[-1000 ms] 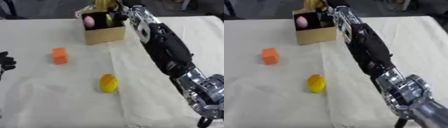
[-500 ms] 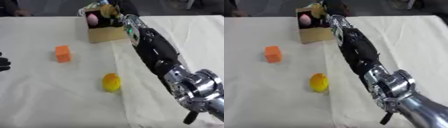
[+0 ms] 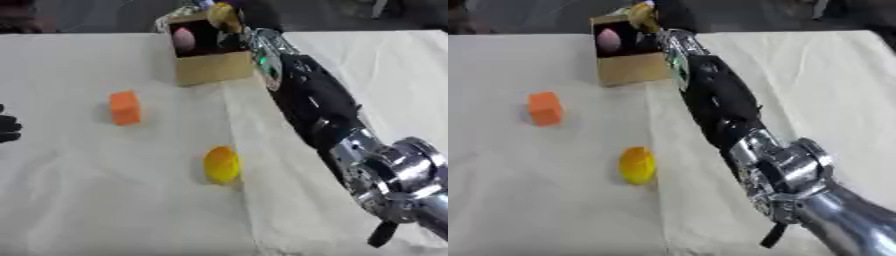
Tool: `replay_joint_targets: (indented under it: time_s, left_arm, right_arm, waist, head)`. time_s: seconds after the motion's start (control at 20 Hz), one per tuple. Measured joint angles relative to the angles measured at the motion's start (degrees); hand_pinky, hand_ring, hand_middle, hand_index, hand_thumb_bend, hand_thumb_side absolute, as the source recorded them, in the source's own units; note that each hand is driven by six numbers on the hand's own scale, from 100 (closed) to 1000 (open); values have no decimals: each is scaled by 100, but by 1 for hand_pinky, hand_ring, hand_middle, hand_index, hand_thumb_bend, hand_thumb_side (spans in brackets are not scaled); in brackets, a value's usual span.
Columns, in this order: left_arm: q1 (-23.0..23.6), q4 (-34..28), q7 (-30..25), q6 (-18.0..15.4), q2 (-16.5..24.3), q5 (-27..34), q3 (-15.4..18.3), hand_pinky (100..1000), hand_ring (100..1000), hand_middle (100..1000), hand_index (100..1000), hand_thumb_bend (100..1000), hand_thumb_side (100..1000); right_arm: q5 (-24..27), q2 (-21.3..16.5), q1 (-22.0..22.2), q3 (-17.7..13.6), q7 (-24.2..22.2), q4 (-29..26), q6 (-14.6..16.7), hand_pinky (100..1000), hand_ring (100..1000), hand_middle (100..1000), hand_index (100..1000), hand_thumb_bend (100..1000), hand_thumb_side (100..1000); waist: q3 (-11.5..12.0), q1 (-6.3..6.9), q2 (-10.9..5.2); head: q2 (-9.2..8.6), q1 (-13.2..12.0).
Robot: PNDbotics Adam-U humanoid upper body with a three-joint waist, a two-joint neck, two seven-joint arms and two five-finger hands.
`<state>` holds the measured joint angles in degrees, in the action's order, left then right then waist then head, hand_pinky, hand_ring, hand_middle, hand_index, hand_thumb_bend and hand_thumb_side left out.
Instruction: Pick up objects on the table and place them in the box.
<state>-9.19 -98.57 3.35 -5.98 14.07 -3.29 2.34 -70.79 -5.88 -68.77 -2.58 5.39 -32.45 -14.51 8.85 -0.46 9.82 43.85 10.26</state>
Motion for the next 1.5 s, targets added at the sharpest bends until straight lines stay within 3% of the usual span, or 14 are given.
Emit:
replay_joint_targets:
  time_s: [0.4, 0.6, 0.65, 0.75, 1.0, 1.35, 1.5]
  left_arm:
    - [11, 0, 0, 0, 0, -2, 2, 685, 660, 598, 779, 100, 825]
    - [19, 0, 0, 0, 0, -3, 3, 685, 660, 599, 779, 100, 825]
    - [19, 0, 0, 0, 0, -3, 3, 685, 660, 599, 779, 100, 825]
    - [20, 0, 0, 0, 0, -4, 3, 685, 661, 599, 779, 100, 825]
    - [25, 0, 0, 0, 0, -5, 4, 685, 661, 599, 779, 100, 826]
    - [38, 0, 0, 0, 0, -7, 6, 685, 662, 599, 779, 100, 826]
    - [72, 0, 1, 0, 0, -10, 27, 685, 663, 599, 779, 100, 828]
  right_arm:
    - [29, -126, -3, 59, -251, -98, 184, 715, 745, 777, 1000, 100, 482]
    - [-45, -161, -36, 126, -636, -136, 427, 767, 799, 837, 1000, 100, 319]
    - [-91, -162, -37, 132, -756, -148, 504, 782, 817, 860, 1000, 141, 217]
    - [-185, -169, -61, 153, -1000, -165, 650, 790, 831, 876, 1000, 191, 100]
    - [-368, -173, -86, 155, -1411, -268, 862, 794, 842, 891, 1000, 218, 100]
    - [-433, -178, -87, 157, -1561, -338, 961, 801, 850, 901, 1000, 234, 100]
    - [-414, -242, -87, 266, -1691, -488, 1199, 812, 862, 911, 1000, 272, 100]
  waist:
    - [-105, 0, 0]
    - [-109, -2, 0]
    - [-108, -2, 0]
    - [-104, -2, 0]
    - [-93, -2, 0]
    - [-85, -2, 0]
    - [-146, -3, -6]
  head:
    - [0, -3]
    - [0, -4]
    - [0, -4]
    - [0, -4]
    - [0, -2]
    - [0, -1]
    - [0, -9]
